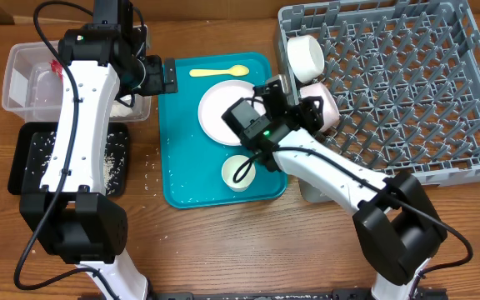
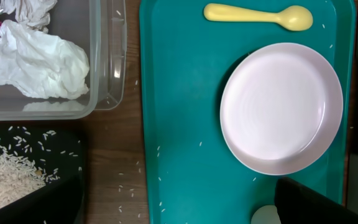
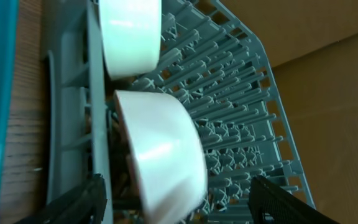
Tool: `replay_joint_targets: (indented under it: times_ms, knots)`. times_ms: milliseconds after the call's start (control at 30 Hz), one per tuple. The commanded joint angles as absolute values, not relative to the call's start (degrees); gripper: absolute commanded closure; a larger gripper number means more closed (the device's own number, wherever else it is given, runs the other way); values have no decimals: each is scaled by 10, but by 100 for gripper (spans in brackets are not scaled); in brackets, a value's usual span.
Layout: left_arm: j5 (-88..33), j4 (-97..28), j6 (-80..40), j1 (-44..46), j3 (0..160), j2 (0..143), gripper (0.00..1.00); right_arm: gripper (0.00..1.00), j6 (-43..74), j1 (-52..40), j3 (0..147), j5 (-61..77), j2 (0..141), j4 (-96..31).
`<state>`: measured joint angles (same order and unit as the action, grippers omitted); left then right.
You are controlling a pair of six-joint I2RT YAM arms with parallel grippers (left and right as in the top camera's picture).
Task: Sort waste into correct bins and load items into the dishwasher
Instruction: 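Set the bowl in the rack and return right gripper to tray, then grasp the pink plate edge with the right gripper and lift it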
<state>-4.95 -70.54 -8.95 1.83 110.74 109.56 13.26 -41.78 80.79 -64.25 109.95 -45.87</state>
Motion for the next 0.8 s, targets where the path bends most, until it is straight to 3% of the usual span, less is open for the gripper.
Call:
replay_joint_targets:
  times_ms: [0,100,200,333,400,533,767]
  knots:
    - [-56,-705,-92,19,1118,1094,0,25,135,-428,862,-624,1051,-455]
    - [-56,-705,-92,19,1118,1094,0,25,135,-427,901,-497,1032,-455]
    - [-56,-705,-92,19,1118,1094,0,25,139,-427,916,-284,1022,-433]
    - [-56,-705,-92,19,1118,1094,0,27,263,-406,889,-162,1048,-401]
    - [-56,-705,-92,19,1118,1094,0,34,306,-393,885,-89,1078,-404]
    - [-56,-705,-92,19,1118,1094,0,50,378,-390,885,-103,1121,-430]
    - [-56,-705,-92,19,1118,1094,0,51,415,-357,884,-82,1148,-448]
